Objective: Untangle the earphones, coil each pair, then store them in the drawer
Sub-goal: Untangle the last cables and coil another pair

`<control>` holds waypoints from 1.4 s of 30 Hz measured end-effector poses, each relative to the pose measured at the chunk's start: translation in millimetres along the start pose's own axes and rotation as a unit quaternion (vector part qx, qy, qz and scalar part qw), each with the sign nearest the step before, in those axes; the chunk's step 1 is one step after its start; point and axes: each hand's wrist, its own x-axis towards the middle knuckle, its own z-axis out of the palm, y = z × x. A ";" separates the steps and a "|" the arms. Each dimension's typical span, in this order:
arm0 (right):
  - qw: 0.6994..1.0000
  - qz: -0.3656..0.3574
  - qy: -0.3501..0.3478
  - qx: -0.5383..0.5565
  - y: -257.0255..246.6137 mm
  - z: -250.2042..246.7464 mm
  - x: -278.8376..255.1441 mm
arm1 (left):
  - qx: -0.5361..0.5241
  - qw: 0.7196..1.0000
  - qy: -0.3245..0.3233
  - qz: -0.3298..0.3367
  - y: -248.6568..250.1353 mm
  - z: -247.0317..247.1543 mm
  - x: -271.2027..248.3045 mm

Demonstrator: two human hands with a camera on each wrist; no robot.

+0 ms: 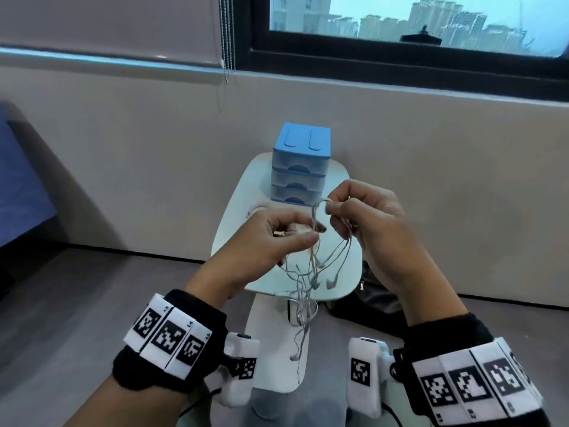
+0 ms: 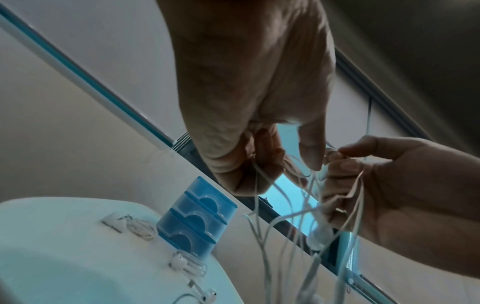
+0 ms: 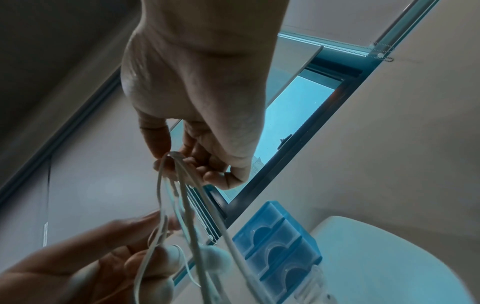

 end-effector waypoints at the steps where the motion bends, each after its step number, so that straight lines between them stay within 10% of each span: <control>1: 1.000 0.001 -0.006 -0.009 -5.5 -0.1 5.1 | 0.002 1.000 -0.008 0.004 6.4 -1.2 2.9; 9: 0.991 0.022 0.069 -0.113 -21.9 -14.8 37.8 | 0.020 0.999 0.047 0.009 33.5 -22.4 25.8; 42: 0.989 0.004 -0.004 -0.148 -0.6 -10.2 39.0 | 0.005 0.999 0.042 0.003 24.9 -28.1 40.2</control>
